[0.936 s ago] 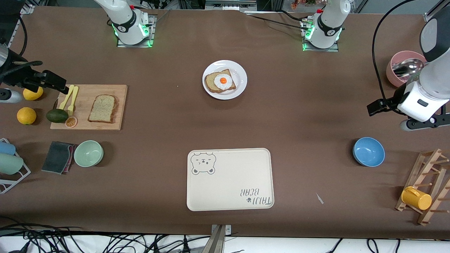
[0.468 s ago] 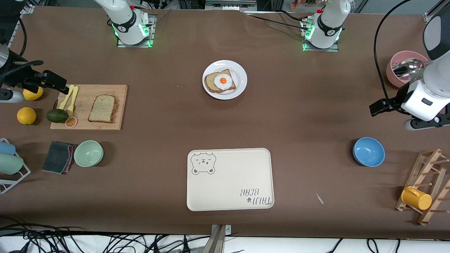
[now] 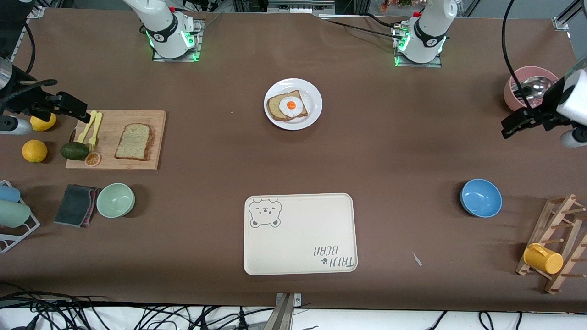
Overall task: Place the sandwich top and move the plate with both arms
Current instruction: 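Move the right gripper over the bread slice on the cutting board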
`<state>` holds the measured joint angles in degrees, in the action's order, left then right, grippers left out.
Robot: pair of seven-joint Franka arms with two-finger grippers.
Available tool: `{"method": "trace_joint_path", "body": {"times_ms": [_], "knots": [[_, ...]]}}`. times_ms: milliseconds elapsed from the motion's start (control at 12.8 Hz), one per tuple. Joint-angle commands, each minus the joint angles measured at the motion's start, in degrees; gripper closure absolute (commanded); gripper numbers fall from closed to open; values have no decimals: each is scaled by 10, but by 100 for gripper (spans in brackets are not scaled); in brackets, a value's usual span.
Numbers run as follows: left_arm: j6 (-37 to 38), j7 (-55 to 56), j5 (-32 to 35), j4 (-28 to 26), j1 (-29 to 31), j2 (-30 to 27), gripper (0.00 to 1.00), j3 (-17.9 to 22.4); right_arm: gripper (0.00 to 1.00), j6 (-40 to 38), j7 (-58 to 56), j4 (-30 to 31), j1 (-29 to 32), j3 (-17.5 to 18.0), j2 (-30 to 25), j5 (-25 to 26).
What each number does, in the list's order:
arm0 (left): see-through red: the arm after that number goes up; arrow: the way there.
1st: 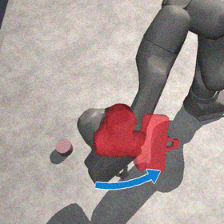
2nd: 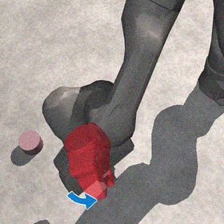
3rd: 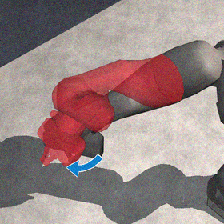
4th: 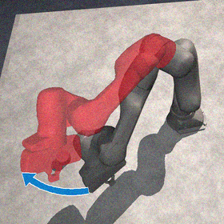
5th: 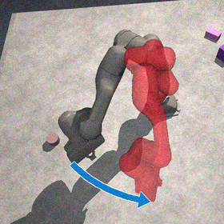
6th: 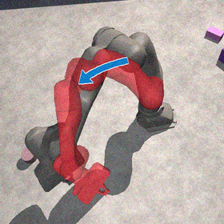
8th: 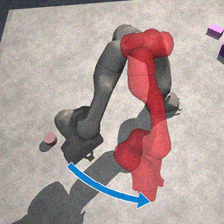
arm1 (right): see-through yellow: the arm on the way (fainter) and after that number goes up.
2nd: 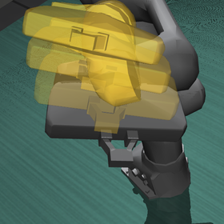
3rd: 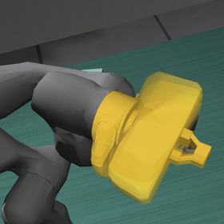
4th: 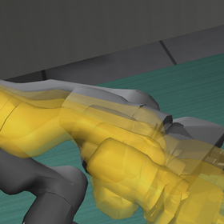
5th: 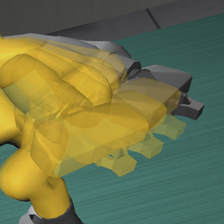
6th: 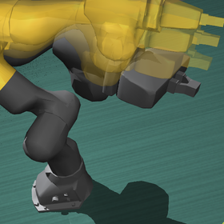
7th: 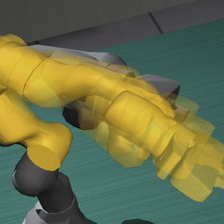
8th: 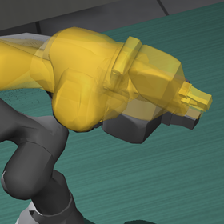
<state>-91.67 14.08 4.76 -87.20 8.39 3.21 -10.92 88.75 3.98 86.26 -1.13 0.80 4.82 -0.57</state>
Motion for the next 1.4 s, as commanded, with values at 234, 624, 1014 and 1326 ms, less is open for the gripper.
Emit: {"method": "trace_joint_path", "body": {"times_ms": [234,624,1014,1326], "knots": [[4,6,-57,-10,-85,-20,0,113,0,-1,-2,17,10,10,-13,6],[13,4,-56,-21,-78,-32,0,112,0,-11,2,17,10,10,-14,7],[12,-3,-57,-11,-65,-28,0,112,0,-11,2,23,10,10,-15,7],[10,-2,-56,-7,-70,-23,0,107,0,10,1,54,9,13,-15,7]]}}
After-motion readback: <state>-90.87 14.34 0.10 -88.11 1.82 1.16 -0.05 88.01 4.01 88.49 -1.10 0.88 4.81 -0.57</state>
